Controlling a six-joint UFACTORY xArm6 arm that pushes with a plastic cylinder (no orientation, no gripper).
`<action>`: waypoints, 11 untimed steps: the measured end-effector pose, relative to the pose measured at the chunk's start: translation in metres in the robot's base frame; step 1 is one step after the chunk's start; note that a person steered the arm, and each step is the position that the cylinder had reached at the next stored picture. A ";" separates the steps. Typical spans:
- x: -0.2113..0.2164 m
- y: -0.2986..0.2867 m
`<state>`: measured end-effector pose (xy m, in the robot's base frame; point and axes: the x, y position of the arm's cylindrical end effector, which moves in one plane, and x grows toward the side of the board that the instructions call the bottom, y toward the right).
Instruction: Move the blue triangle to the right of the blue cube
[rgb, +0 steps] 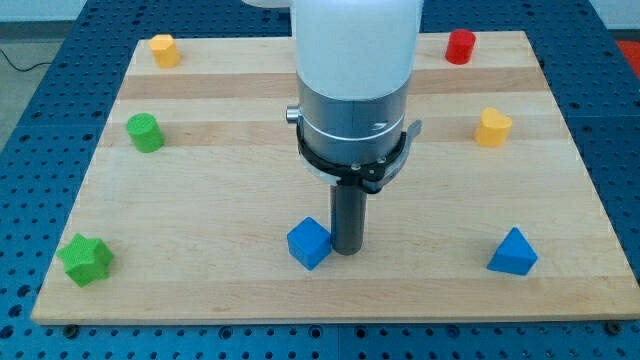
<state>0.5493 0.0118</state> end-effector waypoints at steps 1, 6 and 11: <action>-0.016 0.002; 0.054 0.303; 0.023 0.151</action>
